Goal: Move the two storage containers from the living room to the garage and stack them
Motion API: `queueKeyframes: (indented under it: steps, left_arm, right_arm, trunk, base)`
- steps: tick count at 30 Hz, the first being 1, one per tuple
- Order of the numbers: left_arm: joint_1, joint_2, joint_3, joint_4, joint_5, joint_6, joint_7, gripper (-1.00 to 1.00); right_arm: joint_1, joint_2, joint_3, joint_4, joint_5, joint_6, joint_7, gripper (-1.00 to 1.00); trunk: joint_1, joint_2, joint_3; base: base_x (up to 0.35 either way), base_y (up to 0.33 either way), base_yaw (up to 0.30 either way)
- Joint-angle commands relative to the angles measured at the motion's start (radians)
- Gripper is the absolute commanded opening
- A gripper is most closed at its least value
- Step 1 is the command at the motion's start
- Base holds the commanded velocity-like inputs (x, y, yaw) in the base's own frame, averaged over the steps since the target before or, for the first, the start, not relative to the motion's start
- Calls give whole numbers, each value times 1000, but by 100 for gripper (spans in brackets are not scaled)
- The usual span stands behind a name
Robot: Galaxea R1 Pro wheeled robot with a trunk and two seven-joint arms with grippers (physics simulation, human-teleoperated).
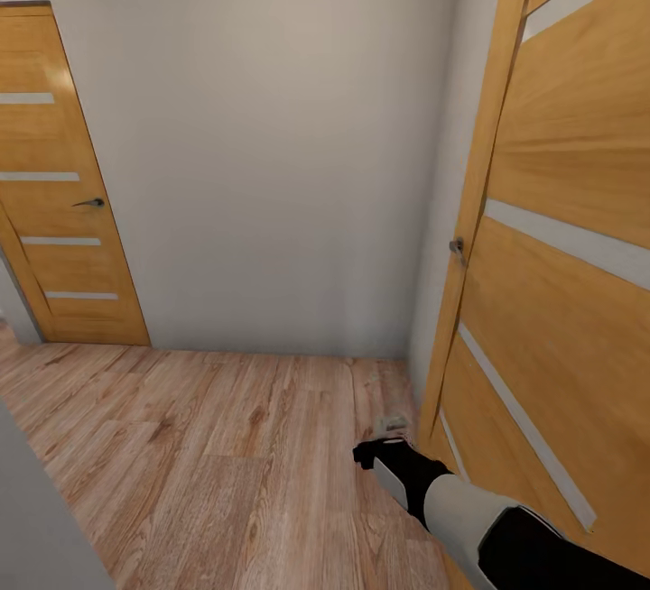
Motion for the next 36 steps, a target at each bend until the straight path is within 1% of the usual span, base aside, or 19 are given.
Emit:
queueKeyframes:
  steps: [1, 6, 11, 23, 25, 27, 29, 35, 36]
  left_arm:
    - [0, 0, 0, 0, 1, -3, 0, 100]
    - [0, 0, 0, 0, 1, -3, 0, 100]
    - [0, 0, 0, 0, 1, -3, 0, 100]
    - [0, 2, 5, 0, 8, -3, 0, 100]
    - [0, 2, 5, 0, 8, -3, 0, 100]
    - [0, 2, 7, 0, 9, -3, 0, 100]
    - [0, 2, 7, 0, 9, -3, 0, 100]
    - [0, 3, 7, 0, 10, -3, 0, 100]
    - [0, 3, 7, 0, 10, -3, 0, 100]
  right_arm:
    - [22, 0, 8, 0, 10, 0, -6, 100]
    - [29, 0, 9, 7, 30, -30, -5, 100]
    - [28, 0, 9, 8, 49, -36, -4, 100]
    - [30, 0, 9, 9, 52, -38, -4, 100]
    - [38, 0, 9, 10, 52, -38, -2, 100]
    - [68, 0, 9, 13, 53, -38, 12, 100]
    - [85, 0, 9, 14, 56, -37, 17, 100]
    - [155, 0, 9, 15, 128, -41, 21, 100]
    - [160, 0, 9, 15, 133, -42, 21, 100]
  trunk:
    - [0, -1, -1]
    - [0, -1, -1]
    - [0, -1, -1]
    - [0, -1, -1]
    - [0, -1, -1]
    - [0, -1, -1]
    - [0, -1, -1]
    - [0, -1, -1]
    - [0, -1, -1]
  base:
    - [0, 0, 0]
    - [0, 0, 0]
    - [0, 0, 0]
    - [0, 0, 0]
    - [0, 0, 0]
    - [0, 0, 0]
    - [0, 0, 0]
    - [0, 0, 0]
    - [0, 0, 0]
